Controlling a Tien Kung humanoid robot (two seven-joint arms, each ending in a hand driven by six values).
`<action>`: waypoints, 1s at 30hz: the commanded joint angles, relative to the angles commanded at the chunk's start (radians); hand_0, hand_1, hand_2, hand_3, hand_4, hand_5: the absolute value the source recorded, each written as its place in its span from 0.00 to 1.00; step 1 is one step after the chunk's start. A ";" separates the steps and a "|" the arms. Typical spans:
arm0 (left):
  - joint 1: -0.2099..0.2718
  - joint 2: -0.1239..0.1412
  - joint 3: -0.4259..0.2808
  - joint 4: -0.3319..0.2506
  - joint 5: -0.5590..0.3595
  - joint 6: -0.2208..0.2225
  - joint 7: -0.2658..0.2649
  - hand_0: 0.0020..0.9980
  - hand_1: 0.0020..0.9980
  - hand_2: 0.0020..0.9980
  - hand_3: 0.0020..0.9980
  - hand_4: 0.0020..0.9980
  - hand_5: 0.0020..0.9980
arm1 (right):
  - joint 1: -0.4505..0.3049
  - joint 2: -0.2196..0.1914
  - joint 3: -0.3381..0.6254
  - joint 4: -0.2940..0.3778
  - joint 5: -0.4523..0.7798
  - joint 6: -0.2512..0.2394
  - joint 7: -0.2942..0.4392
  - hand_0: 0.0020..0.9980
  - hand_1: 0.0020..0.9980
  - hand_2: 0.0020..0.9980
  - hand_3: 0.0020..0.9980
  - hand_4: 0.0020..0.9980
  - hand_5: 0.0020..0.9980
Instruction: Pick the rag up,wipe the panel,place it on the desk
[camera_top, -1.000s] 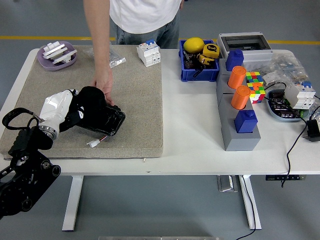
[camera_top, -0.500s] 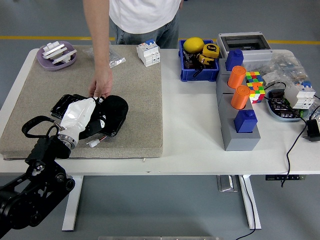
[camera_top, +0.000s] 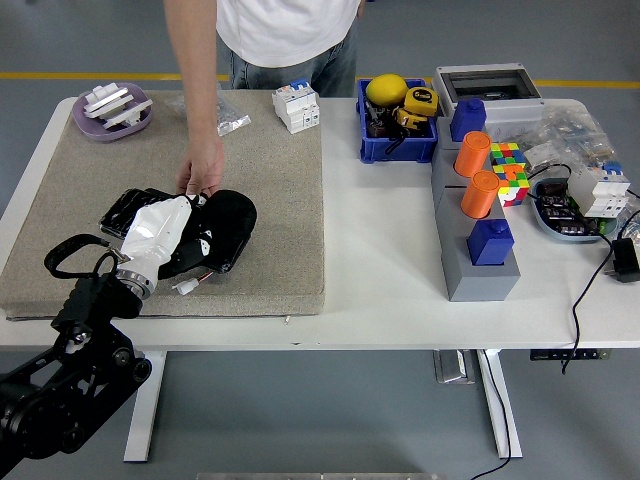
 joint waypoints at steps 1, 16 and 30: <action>-0.004 0.004 -0.002 0.005 -0.002 0.001 -0.001 0.24 0.46 0.59 0.48 0.00 0.00 | 0.000 0.000 0.001 0.000 0.000 0.000 0.000 0.79 0.67 0.70 0.59 1.00 0.52; -0.077 0.075 -0.056 0.137 -0.025 0.005 0.002 0.25 0.46 0.59 0.49 0.00 0.00 | 0.001 0.002 0.007 -0.001 -0.001 0.000 -0.002 0.79 0.67 0.70 0.59 1.00 0.52; -0.116 0.093 -0.104 0.261 -0.044 0.028 -0.013 0.26 0.46 0.59 0.49 0.00 0.00 | 0.002 0.000 0.013 0.001 -0.006 -0.003 -0.006 0.79 0.67 0.70 0.59 1.00 0.53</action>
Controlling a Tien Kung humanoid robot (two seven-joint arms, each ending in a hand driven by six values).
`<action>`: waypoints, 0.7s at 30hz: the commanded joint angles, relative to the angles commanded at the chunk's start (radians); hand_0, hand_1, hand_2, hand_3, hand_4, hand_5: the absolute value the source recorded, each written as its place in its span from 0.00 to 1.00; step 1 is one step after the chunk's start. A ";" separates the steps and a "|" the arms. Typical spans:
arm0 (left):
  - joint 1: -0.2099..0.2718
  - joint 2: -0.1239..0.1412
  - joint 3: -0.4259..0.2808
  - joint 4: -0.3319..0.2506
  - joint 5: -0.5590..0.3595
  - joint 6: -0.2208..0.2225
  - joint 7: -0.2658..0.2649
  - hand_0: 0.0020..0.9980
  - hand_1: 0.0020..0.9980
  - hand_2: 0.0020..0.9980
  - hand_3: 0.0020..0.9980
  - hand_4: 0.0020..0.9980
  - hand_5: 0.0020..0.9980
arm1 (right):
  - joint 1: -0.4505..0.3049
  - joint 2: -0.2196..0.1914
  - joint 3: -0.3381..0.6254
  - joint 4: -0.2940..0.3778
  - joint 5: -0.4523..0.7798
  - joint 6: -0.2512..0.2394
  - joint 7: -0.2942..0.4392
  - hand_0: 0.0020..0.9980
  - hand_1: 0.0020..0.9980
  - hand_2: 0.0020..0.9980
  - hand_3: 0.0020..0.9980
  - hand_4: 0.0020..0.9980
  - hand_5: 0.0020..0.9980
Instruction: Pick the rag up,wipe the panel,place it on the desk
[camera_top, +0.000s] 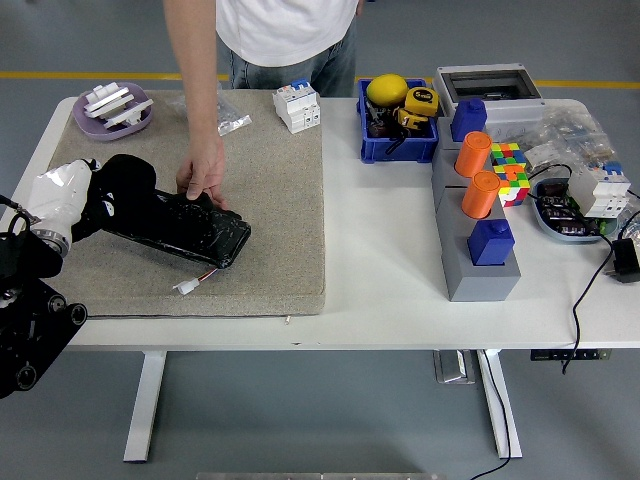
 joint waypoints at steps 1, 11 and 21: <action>-0.001 0.001 -0.003 0.006 -0.001 0.000 0.000 0.26 0.46 0.59 0.49 0.00 0.00 | 0.000 0.000 0.000 0.000 0.000 0.000 0.000 0.79 0.67 0.70 0.59 1.00 0.53; -0.002 0.004 -0.006 0.031 -0.010 0.001 -0.001 0.26 0.46 0.59 0.49 0.00 0.00 | 0.001 0.001 0.000 0.000 -0.001 -0.001 0.000 0.79 0.67 0.69 0.59 1.00 0.52; 0.021 -0.007 0.023 -0.038 -0.007 -0.004 0.008 0.27 0.46 0.58 0.49 0.00 0.00 | 0.001 0.001 0.001 -0.001 0.000 -0.002 0.002 0.79 0.67 0.70 0.59 1.00 0.53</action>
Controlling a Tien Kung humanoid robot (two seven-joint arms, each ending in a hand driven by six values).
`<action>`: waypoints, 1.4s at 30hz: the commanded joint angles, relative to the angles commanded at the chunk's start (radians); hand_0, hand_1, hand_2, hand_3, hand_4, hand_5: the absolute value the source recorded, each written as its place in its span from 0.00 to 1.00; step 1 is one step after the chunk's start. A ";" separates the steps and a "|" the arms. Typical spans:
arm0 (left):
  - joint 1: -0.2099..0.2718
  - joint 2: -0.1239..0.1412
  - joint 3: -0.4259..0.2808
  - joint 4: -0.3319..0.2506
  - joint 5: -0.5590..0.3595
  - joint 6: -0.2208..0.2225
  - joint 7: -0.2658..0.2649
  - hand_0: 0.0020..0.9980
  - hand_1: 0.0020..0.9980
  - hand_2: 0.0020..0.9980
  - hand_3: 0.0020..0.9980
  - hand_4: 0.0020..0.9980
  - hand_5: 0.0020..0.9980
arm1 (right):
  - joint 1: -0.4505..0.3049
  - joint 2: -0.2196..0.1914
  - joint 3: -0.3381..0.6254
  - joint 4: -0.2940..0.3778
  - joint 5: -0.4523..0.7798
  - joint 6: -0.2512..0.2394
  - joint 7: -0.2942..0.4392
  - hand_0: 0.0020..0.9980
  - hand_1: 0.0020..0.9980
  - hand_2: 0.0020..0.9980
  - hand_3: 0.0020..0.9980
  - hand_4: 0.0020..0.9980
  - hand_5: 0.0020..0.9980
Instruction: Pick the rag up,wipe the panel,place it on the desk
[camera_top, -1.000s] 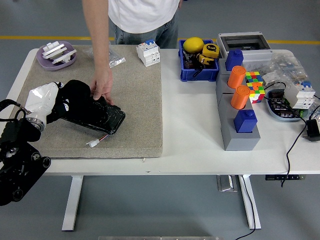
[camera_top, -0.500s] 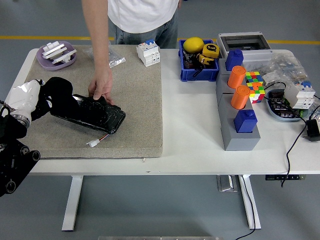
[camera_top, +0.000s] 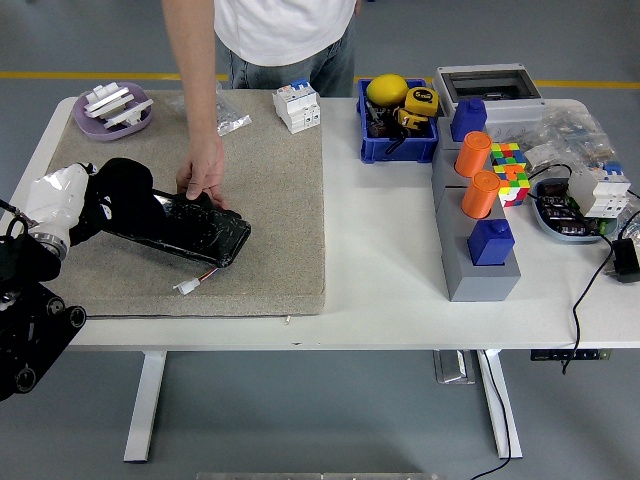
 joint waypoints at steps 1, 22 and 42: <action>0.005 -0.002 0.005 -0.013 0.003 -0.002 0.003 0.27 0.46 0.58 0.49 0.00 0.00 | 0.000 0.000 -0.001 0.000 0.001 0.000 0.000 0.79 0.67 0.70 0.59 1.00 0.53; 0.085 -0.054 0.168 -0.259 0.023 0.004 0.043 0.28 0.46 0.58 0.48 0.00 0.00 | -0.005 -0.007 0.003 -0.001 0.000 0.003 0.003 0.79 0.67 0.70 0.59 1.00 0.53; 0.085 -0.060 0.168 -0.251 0.049 0.007 0.063 0.28 0.46 0.58 0.48 0.00 0.00 | -0.004 -0.004 0.006 0.000 -0.003 0.002 0.003 0.79 0.67 0.70 0.59 1.00 0.53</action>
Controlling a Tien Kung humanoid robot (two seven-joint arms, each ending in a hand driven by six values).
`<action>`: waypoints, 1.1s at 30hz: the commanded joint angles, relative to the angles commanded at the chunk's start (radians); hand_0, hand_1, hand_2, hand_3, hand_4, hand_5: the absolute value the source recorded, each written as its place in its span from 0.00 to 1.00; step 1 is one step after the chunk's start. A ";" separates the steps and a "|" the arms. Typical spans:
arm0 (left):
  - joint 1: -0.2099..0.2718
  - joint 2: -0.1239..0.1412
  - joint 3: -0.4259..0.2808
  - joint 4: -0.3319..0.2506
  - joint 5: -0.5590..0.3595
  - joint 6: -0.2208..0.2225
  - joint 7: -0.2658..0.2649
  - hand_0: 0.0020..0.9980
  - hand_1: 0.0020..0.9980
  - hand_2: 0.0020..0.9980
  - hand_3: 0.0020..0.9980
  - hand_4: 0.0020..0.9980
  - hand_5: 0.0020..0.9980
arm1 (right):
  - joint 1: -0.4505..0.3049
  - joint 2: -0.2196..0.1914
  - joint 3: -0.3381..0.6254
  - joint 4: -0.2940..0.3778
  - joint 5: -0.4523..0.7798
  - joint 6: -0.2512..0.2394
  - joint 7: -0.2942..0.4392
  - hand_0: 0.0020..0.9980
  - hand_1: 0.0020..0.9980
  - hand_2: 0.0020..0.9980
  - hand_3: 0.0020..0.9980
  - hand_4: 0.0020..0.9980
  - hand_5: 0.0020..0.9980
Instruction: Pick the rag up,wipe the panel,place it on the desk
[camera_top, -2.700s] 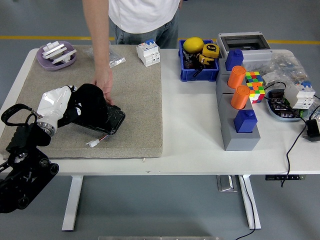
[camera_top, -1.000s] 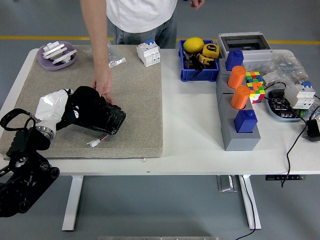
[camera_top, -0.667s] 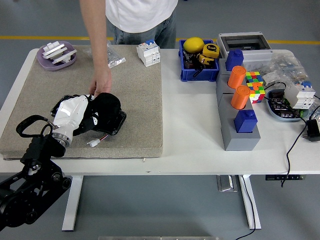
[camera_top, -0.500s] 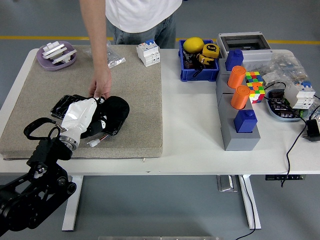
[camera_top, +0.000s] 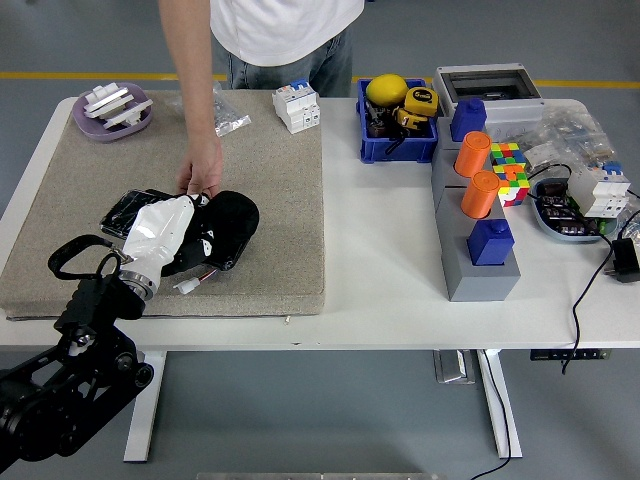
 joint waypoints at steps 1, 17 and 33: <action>0.002 0.002 -0.007 0.006 0.006 0.005 -0.002 0.28 0.46 0.58 0.48 0.00 0.00 | -0.001 0.000 0.001 0.000 -0.001 0.000 0.000 0.79 0.67 0.70 0.59 1.00 0.53; -0.023 0.025 -0.105 0.166 0.010 0.013 -0.012 0.29 0.46 0.57 0.49 0.00 0.00 | -0.003 0.000 -0.002 0.001 -0.001 -0.002 -0.002 0.79 0.67 0.70 0.59 1.00 0.53; -0.066 0.053 -0.183 0.264 0.011 0.016 -0.014 0.30 0.46 0.57 0.49 0.00 0.00 | -0.003 -0.002 0.001 0.002 -0.002 -0.003 -0.004 0.79 0.67 0.69 0.59 1.00 0.53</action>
